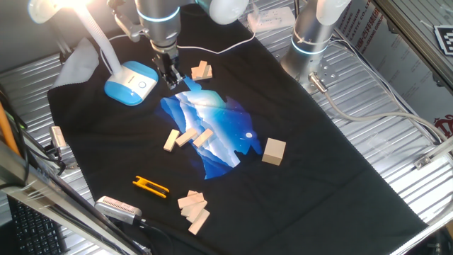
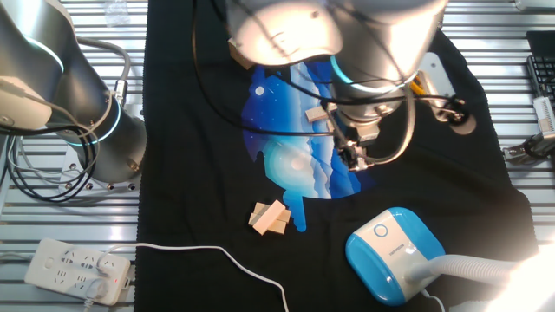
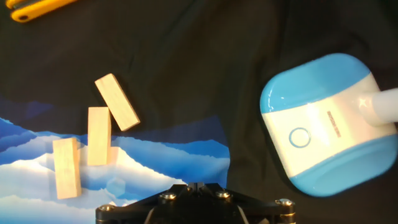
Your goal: Turn off the desk lamp by pressing the button
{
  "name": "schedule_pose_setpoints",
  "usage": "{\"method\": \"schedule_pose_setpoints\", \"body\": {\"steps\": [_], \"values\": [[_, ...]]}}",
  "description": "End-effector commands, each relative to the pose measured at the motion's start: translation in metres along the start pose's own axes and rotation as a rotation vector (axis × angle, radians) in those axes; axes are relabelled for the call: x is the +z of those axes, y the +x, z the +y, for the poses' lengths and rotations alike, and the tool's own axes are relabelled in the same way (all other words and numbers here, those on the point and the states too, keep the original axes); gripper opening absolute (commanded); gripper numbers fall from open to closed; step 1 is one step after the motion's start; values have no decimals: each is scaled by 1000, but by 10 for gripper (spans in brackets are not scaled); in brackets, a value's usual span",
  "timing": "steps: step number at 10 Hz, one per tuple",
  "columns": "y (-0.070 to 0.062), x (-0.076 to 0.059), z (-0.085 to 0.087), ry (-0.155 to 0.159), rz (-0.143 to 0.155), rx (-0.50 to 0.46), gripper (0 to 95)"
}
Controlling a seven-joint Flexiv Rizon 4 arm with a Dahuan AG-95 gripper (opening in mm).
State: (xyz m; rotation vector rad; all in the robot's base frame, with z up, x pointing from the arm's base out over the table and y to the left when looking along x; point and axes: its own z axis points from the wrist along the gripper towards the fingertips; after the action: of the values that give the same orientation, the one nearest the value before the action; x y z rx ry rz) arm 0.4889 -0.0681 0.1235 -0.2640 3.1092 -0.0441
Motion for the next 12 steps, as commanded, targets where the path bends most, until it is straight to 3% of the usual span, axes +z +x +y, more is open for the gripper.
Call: {"method": "schedule_pose_setpoints", "body": {"steps": [1, 10, 12], "values": [[2, -1, 0, 49, -27, 25, 0], [1, -1, 0, 43, -26, 44, 0], [-5, 8, -10, 39, -13, 34, 0]]}}
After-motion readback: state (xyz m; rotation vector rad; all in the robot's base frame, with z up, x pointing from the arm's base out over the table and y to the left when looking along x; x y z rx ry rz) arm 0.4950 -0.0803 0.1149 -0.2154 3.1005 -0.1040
